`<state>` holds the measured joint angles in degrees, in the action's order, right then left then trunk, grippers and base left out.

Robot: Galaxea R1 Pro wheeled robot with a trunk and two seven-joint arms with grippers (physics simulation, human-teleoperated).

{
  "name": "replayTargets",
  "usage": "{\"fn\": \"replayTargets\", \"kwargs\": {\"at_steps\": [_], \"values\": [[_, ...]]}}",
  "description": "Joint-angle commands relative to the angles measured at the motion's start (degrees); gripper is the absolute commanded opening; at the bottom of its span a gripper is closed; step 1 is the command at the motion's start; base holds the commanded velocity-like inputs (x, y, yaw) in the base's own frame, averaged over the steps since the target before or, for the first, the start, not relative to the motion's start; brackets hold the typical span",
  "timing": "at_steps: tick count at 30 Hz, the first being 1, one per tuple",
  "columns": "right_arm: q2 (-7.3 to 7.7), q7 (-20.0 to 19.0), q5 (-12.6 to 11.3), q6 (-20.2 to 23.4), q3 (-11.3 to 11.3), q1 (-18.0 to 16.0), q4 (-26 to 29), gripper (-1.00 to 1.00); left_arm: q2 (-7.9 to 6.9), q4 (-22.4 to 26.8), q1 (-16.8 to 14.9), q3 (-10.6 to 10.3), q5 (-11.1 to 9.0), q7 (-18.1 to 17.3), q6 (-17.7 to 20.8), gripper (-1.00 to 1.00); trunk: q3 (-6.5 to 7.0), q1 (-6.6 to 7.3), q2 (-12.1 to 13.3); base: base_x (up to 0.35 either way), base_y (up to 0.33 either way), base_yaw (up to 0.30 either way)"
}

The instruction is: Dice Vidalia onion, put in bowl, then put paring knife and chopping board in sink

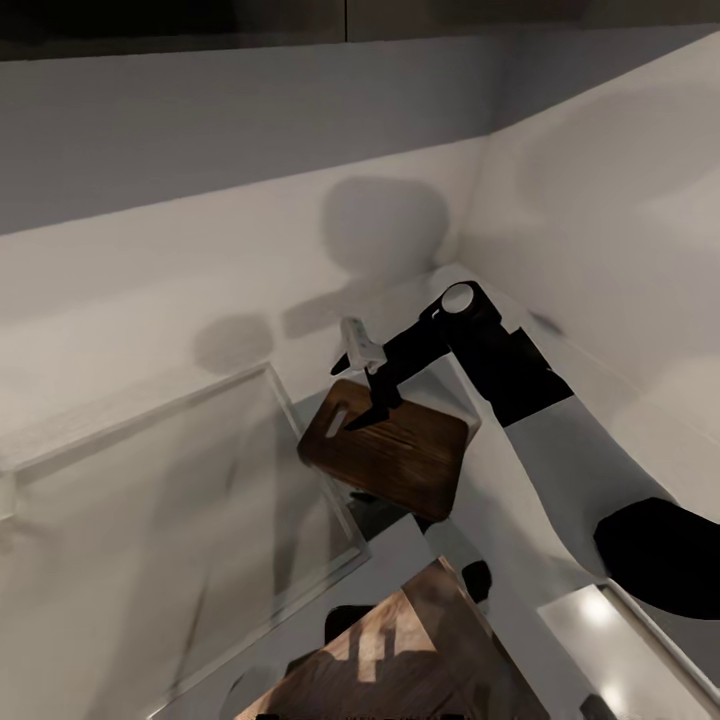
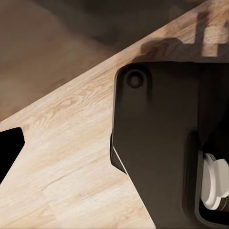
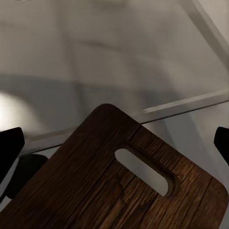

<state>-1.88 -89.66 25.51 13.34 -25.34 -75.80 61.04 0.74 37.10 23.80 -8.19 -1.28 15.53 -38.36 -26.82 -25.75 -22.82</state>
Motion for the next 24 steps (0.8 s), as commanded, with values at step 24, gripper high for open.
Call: {"fn": "replayTargets", "kwargs": {"at_steps": [24], "values": [[-0.23,0.70,0.51,1.16,0.32,-0.05,0.04,1.00,-0.04,-0.36,0.02,-0.25,-0.12,0.29,-0.05,1.00,-2.30,-0.03,-0.10,0.000,0.000,0.000]]}}
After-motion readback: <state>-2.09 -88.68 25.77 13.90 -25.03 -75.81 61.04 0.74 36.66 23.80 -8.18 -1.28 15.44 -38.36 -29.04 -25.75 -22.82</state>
